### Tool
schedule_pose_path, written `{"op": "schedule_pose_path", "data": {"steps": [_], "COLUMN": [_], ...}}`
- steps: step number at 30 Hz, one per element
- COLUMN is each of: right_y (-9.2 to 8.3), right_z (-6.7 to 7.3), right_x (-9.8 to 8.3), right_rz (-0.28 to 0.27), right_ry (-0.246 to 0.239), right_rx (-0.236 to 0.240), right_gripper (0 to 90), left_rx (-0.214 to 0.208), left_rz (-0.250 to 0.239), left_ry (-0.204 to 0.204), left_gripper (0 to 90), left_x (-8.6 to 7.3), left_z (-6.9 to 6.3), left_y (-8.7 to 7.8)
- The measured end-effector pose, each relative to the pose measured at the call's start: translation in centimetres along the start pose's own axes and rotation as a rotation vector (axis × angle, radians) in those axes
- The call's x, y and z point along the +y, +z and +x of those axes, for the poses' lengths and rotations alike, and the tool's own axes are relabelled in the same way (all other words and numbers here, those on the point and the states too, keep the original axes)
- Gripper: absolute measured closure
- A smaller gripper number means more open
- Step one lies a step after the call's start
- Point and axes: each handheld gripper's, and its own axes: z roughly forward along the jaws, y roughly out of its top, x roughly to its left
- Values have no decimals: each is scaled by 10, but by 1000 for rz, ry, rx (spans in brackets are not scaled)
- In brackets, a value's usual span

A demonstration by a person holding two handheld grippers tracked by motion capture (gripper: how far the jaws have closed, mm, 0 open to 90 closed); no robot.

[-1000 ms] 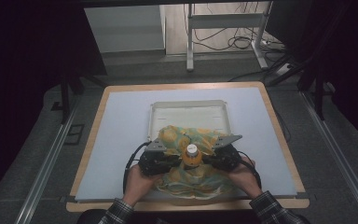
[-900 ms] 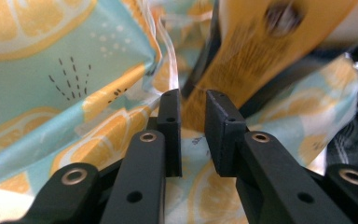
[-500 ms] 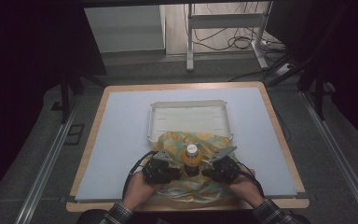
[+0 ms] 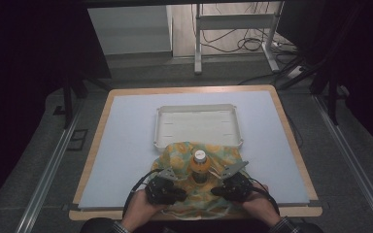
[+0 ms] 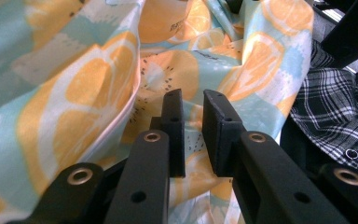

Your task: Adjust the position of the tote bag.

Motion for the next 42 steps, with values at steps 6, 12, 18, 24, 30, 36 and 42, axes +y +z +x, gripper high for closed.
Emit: {"op": "schedule_pose_path", "data": {"steps": [6, 12, 18, 24, 30, 36, 42], "right_y": [-12, -6, 5, 8, 8, 6, 3], "right_z": [-9, -28, -41, -52, -61, -64, -49], "right_x": [13, 28, 30, 32, 29, 26, 26], "right_rz": [-55, -67, -52, -55, -49, -48, -64], "right_ry": [7, 28, 56, 78, 99, 114, 74], "right_rx": [-56, -103, -127, -158, -203, -215, -152], "right_gripper": [887, 887, 887, 889, 889, 889, 888], "left_rx": [39, 112, 182, 243, 292, 250, 162], "left_rz": [-91, -122, -124, -136, -133, -149, -118], "left_ry": [-15, -52, -97, -133, -176, -158, -66], "left_gripper": [774, 784, 808, 831, 853, 813, 798], "left_x": [18, 32, 33, 34, 30, 29, 31], "left_z": [6, 26, 48, 62, 76, 67, 43], "left_y": [-17, -14, -5, -2, -2, -8, -2]}}
